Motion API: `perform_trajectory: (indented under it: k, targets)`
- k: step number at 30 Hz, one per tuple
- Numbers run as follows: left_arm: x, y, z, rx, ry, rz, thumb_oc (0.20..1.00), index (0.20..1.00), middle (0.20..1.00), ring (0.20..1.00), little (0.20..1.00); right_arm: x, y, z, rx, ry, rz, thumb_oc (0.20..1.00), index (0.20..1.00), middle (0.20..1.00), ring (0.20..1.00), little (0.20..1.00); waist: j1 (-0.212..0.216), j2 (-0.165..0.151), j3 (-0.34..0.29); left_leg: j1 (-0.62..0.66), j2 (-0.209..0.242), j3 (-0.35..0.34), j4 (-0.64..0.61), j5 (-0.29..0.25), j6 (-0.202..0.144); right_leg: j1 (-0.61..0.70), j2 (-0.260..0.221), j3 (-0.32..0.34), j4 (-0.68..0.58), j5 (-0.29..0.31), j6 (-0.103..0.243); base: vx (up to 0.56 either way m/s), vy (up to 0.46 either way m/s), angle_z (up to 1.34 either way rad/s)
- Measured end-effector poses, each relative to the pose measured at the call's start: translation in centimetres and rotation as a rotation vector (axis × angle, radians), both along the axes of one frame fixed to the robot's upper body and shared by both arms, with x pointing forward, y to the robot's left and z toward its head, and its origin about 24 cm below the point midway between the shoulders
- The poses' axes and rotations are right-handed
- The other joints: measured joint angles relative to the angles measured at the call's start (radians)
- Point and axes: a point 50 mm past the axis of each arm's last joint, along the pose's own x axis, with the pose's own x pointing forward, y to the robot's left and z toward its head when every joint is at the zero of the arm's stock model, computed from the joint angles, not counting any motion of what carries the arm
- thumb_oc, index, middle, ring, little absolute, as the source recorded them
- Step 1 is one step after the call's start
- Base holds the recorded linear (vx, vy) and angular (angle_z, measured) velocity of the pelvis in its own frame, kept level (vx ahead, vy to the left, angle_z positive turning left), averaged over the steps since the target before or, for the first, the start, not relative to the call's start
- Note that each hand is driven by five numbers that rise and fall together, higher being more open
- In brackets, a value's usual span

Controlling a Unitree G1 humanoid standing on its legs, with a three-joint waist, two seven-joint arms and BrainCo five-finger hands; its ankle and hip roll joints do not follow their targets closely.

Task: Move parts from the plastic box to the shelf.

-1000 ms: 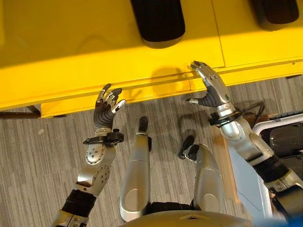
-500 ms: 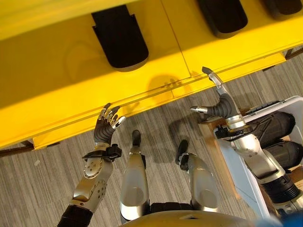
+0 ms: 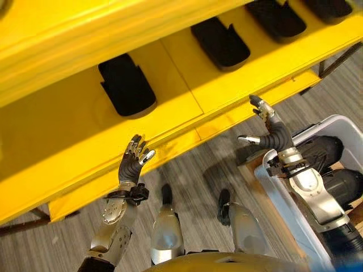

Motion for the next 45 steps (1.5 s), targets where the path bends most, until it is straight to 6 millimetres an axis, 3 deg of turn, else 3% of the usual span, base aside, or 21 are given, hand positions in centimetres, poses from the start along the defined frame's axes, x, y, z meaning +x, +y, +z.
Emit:
perform_trajectory:
  k: [2,3,6,7,8,9,10,11,14,15,16,18,26,32,33,34,35,36,41,44,45]
  targets:
    - [0.2,-0.2,0.0,-0.009,-0.006,-0.005,1.000,1.000,1.000,1.000,1.000,-0.2,-0.1,-0.3,0.014,0.019,-0.004,1.000,1.000,1.000,1.000,1.000,-0.008,0.005,-0.023,0.000,0.003,-0.016,0.018,-0.003,0.022,-0.012,0.000,0.012,0.032,-0.027,-0.020,0.03,-0.071,-0.08]
    - [0.4,-0.5,0.0,-0.017,-0.009,-0.010,1.000,1.000,1.000,1.000,1.000,-0.2,-0.2,-0.5,0.014,0.026,-0.003,1.000,1.000,1.000,1.000,1.000,-0.007,0.010,-0.029,0.001,-0.003,-0.052,0.022,0.013,0.064,-0.018,0.005,0.017,0.048,-0.037,-0.030,0.03,-0.075,-0.09]
    - [0.9,-1.0,-0.1,-0.017,-0.008,-0.041,1.000,1.000,1.000,1.000,1.000,0.0,-0.7,-1.5,0.003,0.071,-0.028,1.000,1.000,1.000,1.000,1.000,0.012,-0.007,-0.028,-0.019,-0.039,-0.173,0.090,0.093,0.053,0.011,-0.006,0.046,0.039,-0.040,-0.045,0.03,-0.043,-0.14]
    - [0.6,-1.3,-0.5,-0.020,0.005,-0.053,1.000,1.000,1.000,1.000,1.000,-0.1,-0.9,-1.8,-0.006,0.088,-0.035,1.000,1.000,1.000,1.000,1.000,0.017,-0.016,-0.044,-0.040,-0.069,-0.221,0.127,0.083,0.034,0.025,-0.018,0.052,0.014,-0.030,-0.057,0.05,-0.017,-0.15]
    - [0.6,-1.5,-0.7,-0.026,0.010,-0.057,1.000,1.000,1.000,1.000,1.000,-0.1,-0.9,-1.7,-0.005,0.085,-0.037,1.000,1.000,1.000,1.000,1.000,0.011,-0.018,-0.044,-0.055,-0.122,-0.246,0.160,0.028,0.002,0.035,-0.024,0.067,-0.008,-0.019,-0.054,0.08,0.027,-0.24]
    - [0.5,-1.6,-0.9,-0.036,0.016,-0.059,1.000,1.000,1.000,1.000,1.000,0.0,-1.0,-1.7,-0.003,0.089,-0.036,1.000,1.000,1.000,1.000,1.000,0.017,-0.025,-0.047,-0.054,-0.200,-0.281,0.158,-0.020,0.010,0.044,-0.039,0.083,-0.048,0.006,-0.046,0.06,0.045,-0.29]
    - [0.3,-1.7,-1.2,-0.042,0.023,-0.058,1.000,1.000,1.000,1.000,1.000,0.0,-0.9,-1.8,-0.001,0.093,-0.029,1.000,1.000,1.000,1.000,1.000,0.015,-0.018,-0.051,-0.051,-0.270,-0.306,0.141,-0.034,0.024,0.068,-0.032,0.085,-0.104,0.041,-0.039,0.09,0.059,-0.38]
    - [0.2,-1.7,-1.3,-0.043,0.030,-0.057,1.000,1.000,1.000,1.000,1.000,-0.1,-0.7,-2.0,0.020,0.106,-0.025,1.000,1.000,1.000,1.000,1.000,0.006,-0.018,-0.053,-0.049,-0.355,-0.318,0.135,-0.070,0.068,0.104,-0.018,0.102,-0.169,0.072,-0.044,0.07,0.109,-0.45]
    - [-0.5,-1.5,-1.6,-0.041,0.046,-0.057,1.000,1.000,1.000,1.000,1.000,-0.3,0.0,-2.4,0.031,0.123,0.007,1.000,1.000,1.000,1.000,1.000,0.003,-0.020,-0.057,-0.029,-0.445,-0.370,0.092,-0.084,0.095,0.131,0.027,0.164,-0.222,0.103,-0.034,0.04,0.070,-0.72]
    - [-1.1,-1.3,-1.8,-0.041,0.052,-0.059,1.000,1.000,1.000,1.000,1.000,-0.1,0.2,-2.3,0.031,0.121,0.018,1.000,1.000,1.000,1.000,1.000,0.042,0.010,-0.074,-0.010,-0.442,-0.465,0.056,-0.016,0.093,0.117,0.073,0.190,-0.218,0.114,-0.030,0.04,0.077,-1.26]
    - [-1.0,-1.2,-1.9,-0.033,0.063,-0.063,1.000,1.000,1.000,1.000,1.000,-0.1,0.7,-2.7,0.067,0.136,0.016,1.000,1.000,1.000,1.000,1.000,0.017,-0.011,-0.070,0.001,-0.432,-0.443,0.041,-0.026,0.156,0.111,0.091,0.219,-0.204,0.102,-0.012,0.07,0.132,-1.30]
    - [-0.7,-1.4,-1.8,-0.031,0.057,-0.080,1.000,1.000,1.000,1.000,1.000,0.1,1.1,-2.6,0.090,0.134,0.027,1.000,1.000,1.000,1.000,1.000,0.019,-0.035,-0.087,0.006,-0.431,-0.407,0.002,-0.018,0.151,0.087,0.089,0.244,-0.193,0.088,0.006,0.04,0.097,-0.58]
    - [-0.1,-1.1,-1.1,0.002,0.040,-0.094,1.000,1.000,1.000,1.000,1.000,-0.1,0.9,-2.9,0.124,0.151,0.009,1.000,1.000,1.000,1.000,1.000,-0.004,-0.041,-0.100,0.090,-0.426,-0.301,-0.072,-0.016,0.145,0.121,0.060,0.275,-0.221,0.089,0.038,0.04,0.099,-0.42]
    - [0.2,-1.1,-0.9,0.040,0.031,-0.098,1.000,1.000,1.000,1.000,1.000,0.0,1.2,-3.0,0.122,0.160,0.018,1.000,1.000,1.000,1.000,1.000,-0.014,-0.050,-0.098,0.104,-0.412,-0.169,-0.090,-0.019,0.147,0.067,0.081,0.355,-0.156,0.093,0.058,-0.05,0.094,-0.60]
    - [0.3,-1.0,-0.8,0.044,0.029,-0.096,1.000,1.000,1.000,1.000,1.000,0.1,1.6,-3.0,0.128,0.159,0.027,1.000,1.000,1.000,1.000,1.000,-0.008,-0.048,-0.099,0.105,-0.391,-0.121,-0.091,-0.022,0.167,0.054,0.077,0.328,-0.146,0.079,0.054,-0.07,0.005,-1.33]
    - [0.0,-0.7,-0.9,0.037,0.030,-0.070,1.000,1.000,1.000,1.000,1.000,1.1,2.0,-3.0,0.108,0.160,0.037,1.000,1.000,1.000,1.000,1.000,0.013,-0.032,-0.100,0.105,-0.364,-0.039,-0.096,-0.036,0.230,0.016,0.045,0.127,-0.105,0.050,0.052,-0.01,-0.020,-1.52]
    - [0.0,-0.4,-0.8,0.046,0.031,-0.065,1.000,1.000,1.000,1.000,1.000,1.6,2.6,-3.0,0.114,0.164,0.044,1.000,1.000,1.000,1.000,1.000,0.038,-0.037,-0.097,0.104,-0.351,0.007,-0.087,-0.044,0.232,-0.005,0.016,0.046,-0.076,0.048,0.064,0.00,-0.022,-2.05]
    - [-0.1,-0.3,-1.0,0.038,0.039,-0.051,1.000,1.000,1.000,1.000,1.000,1.9,3.2,-2.6,0.118,0.144,0.059,1.000,1.000,1.000,1.000,1.000,0.051,-0.031,-0.096,0.101,-0.323,0.074,-0.070,-0.066,0.228,0.008,-0.097,-0.141,-0.066,0.047,0.065,0.00,-0.003,-1.53]
    - [-0.3,0.3,-1.1,0.052,0.050,-0.027,1.000,1.000,1.000,1.000,1.000,1.6,3.4,-2.9,0.117,0.154,0.063,1.000,1.000,1.000,1.000,1.000,0.046,-0.053,-0.103,0.105,-0.293,0.129,-0.050,-0.085,0.192,0.118,-0.248,-0.130,-0.190,0.118,0.146,0.00,-0.055,-0.60]
    - [-0.4,0.5,-1.1,0.061,0.062,-0.027,1.000,1.000,1.000,1.000,1.000,1.6,3.3,-3.0,0.109,0.162,0.057,1.000,1.000,1.000,1.000,1.000,0.044,-0.069,-0.109,0.102,-0.302,0.144,-0.056,-0.077,0.169,0.164,-0.275,-0.111,-0.271,0.177,0.156,0.02,-0.105,-0.19]
    - [-0.4,1.1,-1.1,0.074,0.066,-0.011,1.000,1.000,1.000,1.000,1.000,1.5,3.5,-3.2,0.088,0.165,0.058,1.000,1.000,1.000,1.000,1.000,0.046,-0.094,-0.112,0.103,-0.306,0.164,-0.064,-0.073,0.131,0.176,-0.284,-0.108,-0.327,0.230,0.179,0.05,-0.222,-0.36]
